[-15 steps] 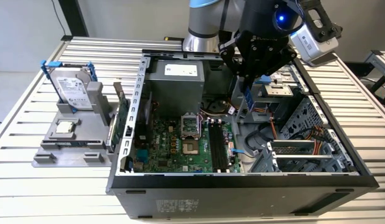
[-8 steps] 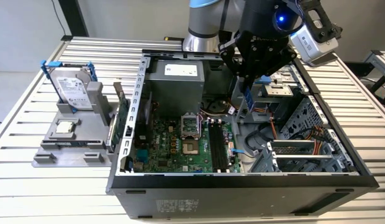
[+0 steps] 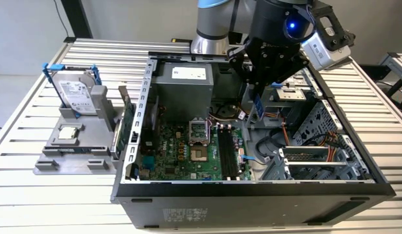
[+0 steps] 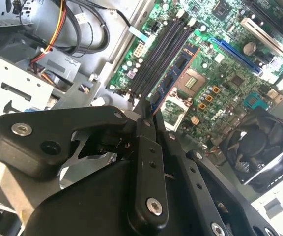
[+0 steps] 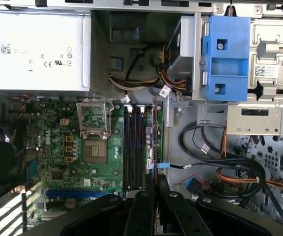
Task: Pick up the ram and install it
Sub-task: 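Insert the ram into the slot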
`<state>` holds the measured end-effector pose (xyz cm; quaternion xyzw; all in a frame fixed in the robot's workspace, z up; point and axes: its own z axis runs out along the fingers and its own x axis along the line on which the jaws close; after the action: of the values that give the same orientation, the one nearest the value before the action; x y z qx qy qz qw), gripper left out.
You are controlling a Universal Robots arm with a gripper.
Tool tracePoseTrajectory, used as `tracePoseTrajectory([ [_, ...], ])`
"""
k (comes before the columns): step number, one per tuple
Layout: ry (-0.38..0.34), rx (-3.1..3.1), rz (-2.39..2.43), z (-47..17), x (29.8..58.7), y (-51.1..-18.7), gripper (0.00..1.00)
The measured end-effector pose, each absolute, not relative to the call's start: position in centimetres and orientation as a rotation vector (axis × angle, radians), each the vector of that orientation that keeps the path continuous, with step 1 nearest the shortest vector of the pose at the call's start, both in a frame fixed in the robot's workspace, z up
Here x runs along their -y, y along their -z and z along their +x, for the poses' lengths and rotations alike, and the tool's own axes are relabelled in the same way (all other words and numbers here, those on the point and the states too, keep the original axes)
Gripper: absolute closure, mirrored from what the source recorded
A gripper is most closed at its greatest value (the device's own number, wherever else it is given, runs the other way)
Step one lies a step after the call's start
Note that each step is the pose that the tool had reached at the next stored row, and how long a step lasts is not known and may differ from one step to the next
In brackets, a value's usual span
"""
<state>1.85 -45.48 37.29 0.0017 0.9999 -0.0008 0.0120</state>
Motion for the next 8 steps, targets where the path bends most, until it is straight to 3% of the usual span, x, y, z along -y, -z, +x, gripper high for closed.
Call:
tracePoseTrajectory([
  [8, 0.002, -3.118, 0.01, 1.85, 45.84, -36.46, 1.0],
])
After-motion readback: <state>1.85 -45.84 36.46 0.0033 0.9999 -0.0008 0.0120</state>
